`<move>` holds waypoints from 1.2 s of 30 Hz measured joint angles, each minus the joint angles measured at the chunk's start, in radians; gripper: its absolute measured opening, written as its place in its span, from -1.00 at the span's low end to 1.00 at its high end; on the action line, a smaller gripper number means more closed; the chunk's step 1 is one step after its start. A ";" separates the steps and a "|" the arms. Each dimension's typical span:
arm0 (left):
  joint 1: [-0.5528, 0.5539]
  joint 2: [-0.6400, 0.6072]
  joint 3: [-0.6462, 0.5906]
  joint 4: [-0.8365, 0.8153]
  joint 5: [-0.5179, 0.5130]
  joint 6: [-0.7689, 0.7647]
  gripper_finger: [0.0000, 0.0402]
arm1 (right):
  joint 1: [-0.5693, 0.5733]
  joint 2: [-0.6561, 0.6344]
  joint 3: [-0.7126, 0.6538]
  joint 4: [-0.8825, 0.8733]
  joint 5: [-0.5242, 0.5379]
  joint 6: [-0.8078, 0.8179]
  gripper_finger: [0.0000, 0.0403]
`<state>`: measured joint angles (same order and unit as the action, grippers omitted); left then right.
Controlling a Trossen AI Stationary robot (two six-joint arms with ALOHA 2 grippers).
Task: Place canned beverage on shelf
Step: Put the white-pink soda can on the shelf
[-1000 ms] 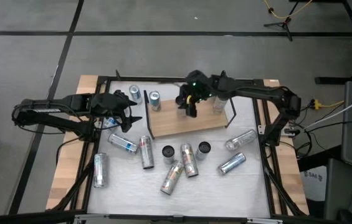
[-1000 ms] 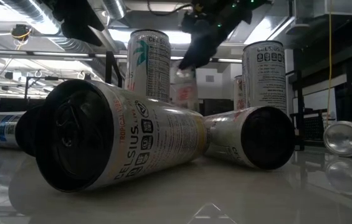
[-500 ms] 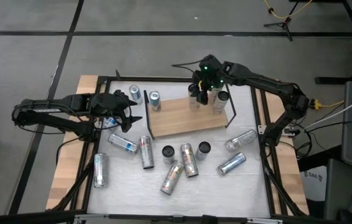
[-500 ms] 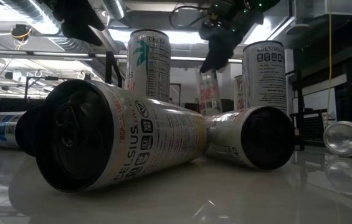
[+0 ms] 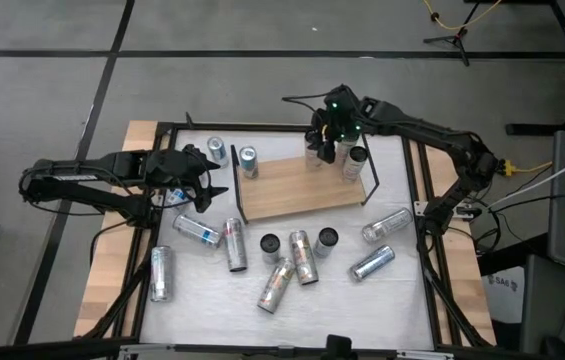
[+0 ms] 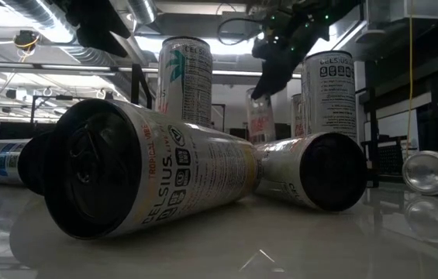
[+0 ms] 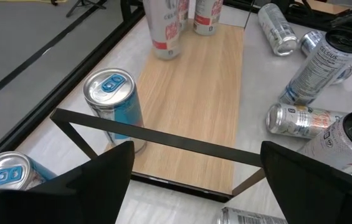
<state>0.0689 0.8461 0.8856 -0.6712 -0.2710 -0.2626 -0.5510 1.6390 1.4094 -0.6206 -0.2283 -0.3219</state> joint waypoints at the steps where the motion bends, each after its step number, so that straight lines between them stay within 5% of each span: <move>1: 0.000 0.000 0.000 0.000 0.000 0.000 0.70 | 0.000 0.000 -0.010 0.019 0.000 0.000 0.19; 10: 0.000 0.000 0.000 0.000 0.000 0.000 0.70 | 0.001 -0.001 -0.040 0.061 0.009 0.001 0.21; 22: 0.000 0.000 0.000 0.000 -0.001 0.000 0.70 | 0.001 0.002 -0.044 0.037 0.018 0.002 0.60; 36: 0.000 0.000 0.000 0.000 -0.001 0.002 0.70 | 0.001 0.002 0.181 -0.220 0.037 -0.004 0.61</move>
<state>0.0689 0.8459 0.8856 -0.6712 -0.2718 -0.2607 -0.5503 1.6405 1.5902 -0.8409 -0.1909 -0.3258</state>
